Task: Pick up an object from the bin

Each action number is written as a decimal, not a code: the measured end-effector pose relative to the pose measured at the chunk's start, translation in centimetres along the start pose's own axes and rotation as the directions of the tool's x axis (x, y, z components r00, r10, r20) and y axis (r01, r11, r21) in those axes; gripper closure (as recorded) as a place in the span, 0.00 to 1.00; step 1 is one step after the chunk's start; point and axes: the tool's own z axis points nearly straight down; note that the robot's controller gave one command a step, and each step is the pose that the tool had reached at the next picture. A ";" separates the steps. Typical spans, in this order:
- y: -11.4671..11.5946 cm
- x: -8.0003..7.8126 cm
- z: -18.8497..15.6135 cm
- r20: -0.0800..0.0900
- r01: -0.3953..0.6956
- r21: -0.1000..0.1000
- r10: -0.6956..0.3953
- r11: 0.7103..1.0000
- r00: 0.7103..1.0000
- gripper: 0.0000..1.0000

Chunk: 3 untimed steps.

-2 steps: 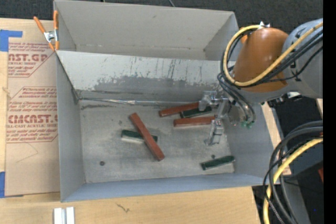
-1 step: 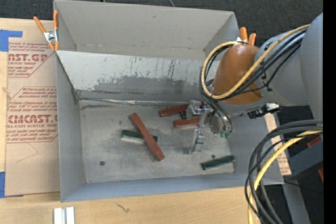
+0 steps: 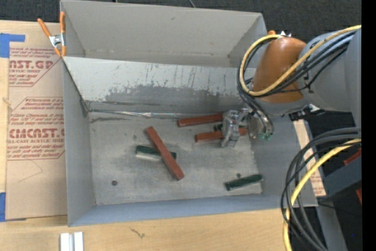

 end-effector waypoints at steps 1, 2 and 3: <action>0.1 0.3 0.3 -0.009 0.000 -0.001 0.000 1.000 1.000 0.00; 0.0 0.1 0.0 -0.004 0.001 0.000 -0.001 1.000 1.000 1.00; 0.1 0.1 0.0 -0.004 0.001 0.000 -0.001 1.000 1.000 1.00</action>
Offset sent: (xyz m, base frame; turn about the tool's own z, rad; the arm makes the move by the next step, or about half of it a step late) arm 0.0000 0.0000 0.0000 0.0000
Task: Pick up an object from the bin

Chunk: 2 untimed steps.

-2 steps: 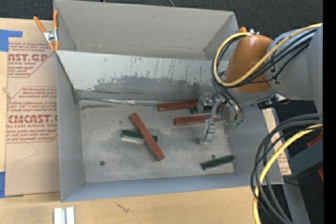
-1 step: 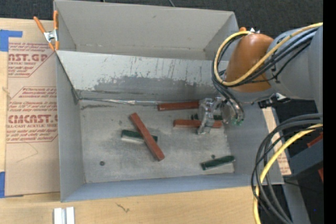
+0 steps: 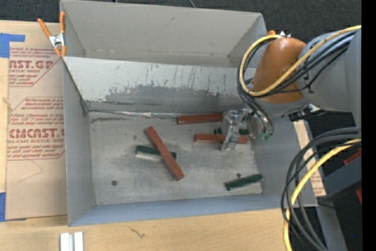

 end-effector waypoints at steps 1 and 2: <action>0.0 0.0 0.0 0.000 0.001 0.000 -0.001 1.000 1.000 1.00; -0.3 -0.3 -0.1 0.006 0.206 -0.001 -0.206 0.979 0.979 1.00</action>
Offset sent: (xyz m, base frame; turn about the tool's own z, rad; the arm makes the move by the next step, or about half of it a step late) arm 0.0006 -0.0097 -0.0029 -0.2925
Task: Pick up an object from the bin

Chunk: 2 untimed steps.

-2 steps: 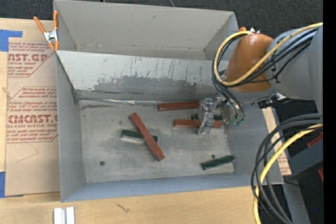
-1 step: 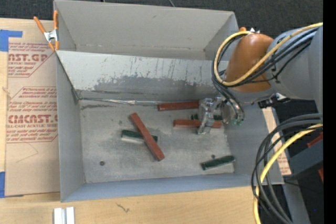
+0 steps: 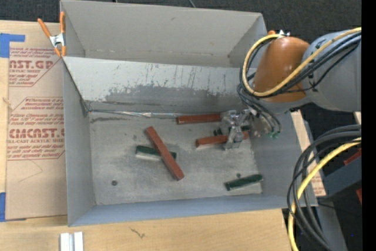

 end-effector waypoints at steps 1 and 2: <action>7.7 1.6 -11.7 -0.009 -0.111 0.000 0.111 0.994 0.994 1.00; 7.6 1.6 -11.7 -0.010 -0.112 0.000 0.112 0.994 0.994 0.00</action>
Offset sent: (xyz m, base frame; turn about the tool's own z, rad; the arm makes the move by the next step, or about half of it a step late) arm 0.0000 0.0000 0.0000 0.0000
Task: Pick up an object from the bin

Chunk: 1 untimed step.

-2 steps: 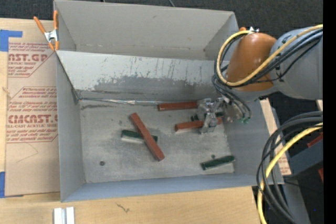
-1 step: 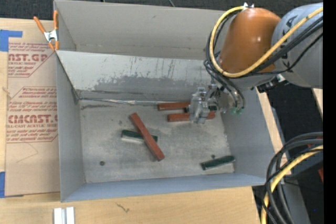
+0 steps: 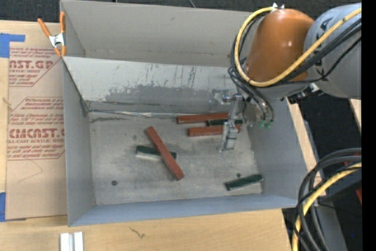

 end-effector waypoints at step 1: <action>0.0 0.0 0.0 0.000 0.000 0.000 0.000 1.000 1.000 0.00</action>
Offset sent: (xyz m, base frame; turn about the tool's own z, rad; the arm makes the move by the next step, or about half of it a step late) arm -0.0151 0.0126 -0.0258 -0.2447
